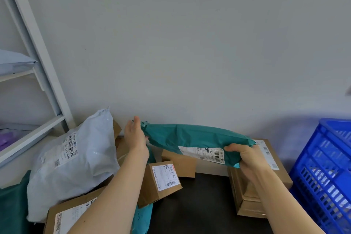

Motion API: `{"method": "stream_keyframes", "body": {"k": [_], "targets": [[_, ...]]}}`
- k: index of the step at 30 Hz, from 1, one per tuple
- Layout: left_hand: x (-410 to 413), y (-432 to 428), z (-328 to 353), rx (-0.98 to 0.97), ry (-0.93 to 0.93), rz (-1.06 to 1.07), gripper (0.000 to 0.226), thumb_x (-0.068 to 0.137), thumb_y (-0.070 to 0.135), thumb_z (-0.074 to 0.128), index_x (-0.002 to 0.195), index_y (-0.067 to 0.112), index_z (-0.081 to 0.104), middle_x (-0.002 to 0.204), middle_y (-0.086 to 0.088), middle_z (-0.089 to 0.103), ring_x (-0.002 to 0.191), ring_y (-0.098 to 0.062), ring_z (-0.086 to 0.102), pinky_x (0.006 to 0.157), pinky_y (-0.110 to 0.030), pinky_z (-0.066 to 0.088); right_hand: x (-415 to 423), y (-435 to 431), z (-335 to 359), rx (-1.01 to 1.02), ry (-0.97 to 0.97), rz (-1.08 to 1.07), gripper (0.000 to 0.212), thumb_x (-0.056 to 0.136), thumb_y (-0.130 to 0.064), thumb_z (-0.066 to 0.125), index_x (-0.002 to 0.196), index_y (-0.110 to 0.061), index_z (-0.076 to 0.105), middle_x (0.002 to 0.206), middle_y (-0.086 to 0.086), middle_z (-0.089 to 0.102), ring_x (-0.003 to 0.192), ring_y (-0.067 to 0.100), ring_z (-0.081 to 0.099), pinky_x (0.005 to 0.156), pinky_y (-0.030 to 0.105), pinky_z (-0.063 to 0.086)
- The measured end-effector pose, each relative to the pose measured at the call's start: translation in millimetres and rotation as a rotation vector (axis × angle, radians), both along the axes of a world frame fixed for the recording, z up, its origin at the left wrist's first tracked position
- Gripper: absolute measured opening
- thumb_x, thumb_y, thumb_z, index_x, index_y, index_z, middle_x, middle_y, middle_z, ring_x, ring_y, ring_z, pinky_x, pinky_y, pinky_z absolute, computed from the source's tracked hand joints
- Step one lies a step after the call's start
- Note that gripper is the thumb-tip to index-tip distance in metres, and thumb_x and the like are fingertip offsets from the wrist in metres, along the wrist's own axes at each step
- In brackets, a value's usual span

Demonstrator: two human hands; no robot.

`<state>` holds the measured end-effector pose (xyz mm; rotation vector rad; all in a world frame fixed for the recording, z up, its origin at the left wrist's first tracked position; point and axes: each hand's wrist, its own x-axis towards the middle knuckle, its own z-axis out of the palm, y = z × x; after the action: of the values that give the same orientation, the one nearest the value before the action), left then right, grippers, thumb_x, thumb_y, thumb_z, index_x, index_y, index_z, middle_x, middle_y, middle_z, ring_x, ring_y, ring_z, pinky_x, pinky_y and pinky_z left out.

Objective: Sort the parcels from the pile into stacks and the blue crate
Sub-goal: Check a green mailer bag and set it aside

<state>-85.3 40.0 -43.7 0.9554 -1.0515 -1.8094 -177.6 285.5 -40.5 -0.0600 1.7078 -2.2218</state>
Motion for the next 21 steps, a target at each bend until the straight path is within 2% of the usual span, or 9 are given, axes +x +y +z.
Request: {"method": "stream_keyframes", "body": {"k": [2, 6, 10, 13, 15, 18, 21], "targets": [[3, 0, 0, -0.001, 0.002, 0.009, 0.021, 0.098, 0.033, 0.051, 0.109, 0.016, 0.056, 0.113, -0.006, 0.061, 0.106, -0.022, 0.060, 0.083, -0.033, 0.055, -1, 0, -2, 0.006, 0.020, 0.006, 0.037, 0.071, 0.022, 0.061, 0.090, -0.009, 0.062, 0.091, 0.012, 0.069, 0.084, 0.030, 0.066, 0.080, 0.046, 0.053], [3, -4, -4, -0.043, -0.028, 0.018, 0.015, 0.092, 0.027, 0.061, 0.100, 0.015, 0.059, 0.095, -0.001, 0.063, 0.094, -0.017, 0.062, 0.069, -0.025, 0.054, -4, -2, -6, 0.000, 0.023, -0.013, 0.038, 0.071, 0.023, 0.061, 0.088, -0.011, 0.061, 0.091, 0.012, 0.068, 0.083, 0.030, 0.066, 0.078, 0.044, 0.053], [3, -10, -8, -0.005, -0.042, 0.048, 0.011, 0.084, 0.021, 0.072, 0.089, 0.015, 0.064, 0.093, -0.002, 0.067, 0.093, -0.017, 0.065, 0.065, -0.024, 0.052, -5, -5, -9, -0.025, 0.041, -0.014, 0.040, 0.070, 0.022, 0.061, 0.089, -0.013, 0.062, 0.095, 0.012, 0.067, 0.088, 0.030, 0.064, 0.080, 0.044, 0.053], [4, -6, -8, 0.073, -0.005, 0.123, 0.011, 0.086, 0.016, 0.070, 0.092, 0.009, 0.063, 0.091, -0.002, 0.064, 0.088, -0.015, 0.064, 0.059, -0.019, 0.051, -8, -4, -14, -0.014, 0.067, -0.046, 0.042, 0.069, 0.020, 0.062, 0.090, -0.016, 0.065, 0.102, 0.014, 0.067, 0.102, 0.036, 0.062, 0.095, 0.051, 0.049], [4, -5, -6, 0.107, 0.020, 0.129, 0.012, 0.087, 0.017, 0.069, 0.082, 0.010, 0.060, 0.093, -0.005, 0.064, 0.087, -0.015, 0.064, 0.060, -0.020, 0.052, -10, -3, -17, -0.016, 0.089, -0.050, 0.043, 0.068, 0.019, 0.062, 0.093, -0.016, 0.068, 0.108, 0.016, 0.067, 0.109, 0.038, 0.059, 0.100, 0.053, 0.045], [5, -5, -1, 0.150, 0.068, 0.120, 0.015, 0.087, 0.016, 0.069, 0.077, 0.012, 0.059, 0.089, -0.005, 0.065, 0.084, -0.015, 0.066, 0.056, -0.018, 0.051, -10, -4, -19, -0.032, 0.067, -0.062, 0.041, 0.071, 0.020, 0.059, 0.091, -0.015, 0.067, 0.104, 0.013, 0.066, 0.108, 0.034, 0.059, 0.097, 0.047, 0.048], [5, -6, 0, 0.201, 0.113, 0.108, 0.012, 0.088, 0.019, 0.067, 0.082, 0.010, 0.061, 0.089, -0.004, 0.066, 0.075, -0.012, 0.066, 0.053, -0.017, 0.053, -8, -7, -20, -0.033, 0.056, -0.074, 0.040, 0.073, 0.021, 0.057, 0.088, -0.015, 0.065, 0.099, 0.008, 0.064, 0.106, 0.031, 0.057, 0.088, 0.038, 0.049]]}}
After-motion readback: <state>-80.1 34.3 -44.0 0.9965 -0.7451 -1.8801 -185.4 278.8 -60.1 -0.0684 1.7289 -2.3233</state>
